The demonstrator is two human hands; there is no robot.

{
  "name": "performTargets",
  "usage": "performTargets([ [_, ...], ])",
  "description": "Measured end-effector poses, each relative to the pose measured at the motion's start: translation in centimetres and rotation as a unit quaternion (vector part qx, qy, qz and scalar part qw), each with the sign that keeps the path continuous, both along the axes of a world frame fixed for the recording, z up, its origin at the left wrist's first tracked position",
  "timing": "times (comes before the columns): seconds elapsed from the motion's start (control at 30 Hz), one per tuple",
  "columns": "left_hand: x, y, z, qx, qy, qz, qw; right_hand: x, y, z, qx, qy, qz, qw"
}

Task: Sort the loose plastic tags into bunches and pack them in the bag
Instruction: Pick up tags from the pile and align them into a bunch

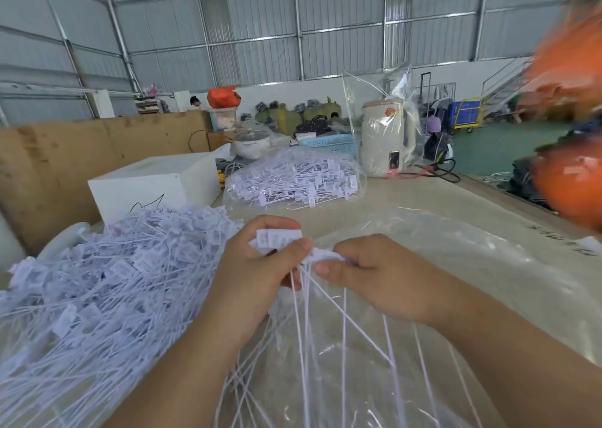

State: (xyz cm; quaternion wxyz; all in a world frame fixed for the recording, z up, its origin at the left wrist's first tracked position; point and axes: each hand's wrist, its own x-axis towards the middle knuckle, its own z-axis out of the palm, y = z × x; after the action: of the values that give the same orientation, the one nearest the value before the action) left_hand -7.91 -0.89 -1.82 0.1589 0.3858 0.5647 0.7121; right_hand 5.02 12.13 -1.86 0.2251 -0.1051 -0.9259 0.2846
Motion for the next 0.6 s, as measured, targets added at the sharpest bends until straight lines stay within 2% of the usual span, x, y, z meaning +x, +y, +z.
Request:
performTargets([
  [0.07, 0.4, 0.1, -0.2, -0.001, -0.007, 0.002, 1.0, -0.1, 0.0, 0.0, -0.005, 0.013, 0.004, 1.0],
  [0.3, 1.4, 0.9, 0.2, 0.1, -0.188, -0.021, 0.977, -1.5, -2.1, -0.3, 0.047, 0.114, -0.114, 0.986],
  [0.37, 1.6, 0.8, 0.3, 0.117, -0.212, -0.011, 0.97, -1.8, -2.2, -0.4, 0.008, 0.174, -0.152, 0.973],
  [0.43, 1.2, 0.6, 0.4, 0.139, -0.232, 0.007, 0.963, -1.5, -1.4, -0.2, -0.058, 0.226, -0.137, 0.963],
  [0.5, 0.6, 0.4, 0.5, 0.138, -0.217, 0.019, 0.966, -0.8, -0.8, -0.1, -0.084, 0.208, -0.076, 0.971],
  [0.6, 0.3, 0.3, 0.2, 0.055, -0.077, 0.025, 0.995, -0.8, -1.4, -0.6, -0.035, 0.11, -0.022, 0.993],
])
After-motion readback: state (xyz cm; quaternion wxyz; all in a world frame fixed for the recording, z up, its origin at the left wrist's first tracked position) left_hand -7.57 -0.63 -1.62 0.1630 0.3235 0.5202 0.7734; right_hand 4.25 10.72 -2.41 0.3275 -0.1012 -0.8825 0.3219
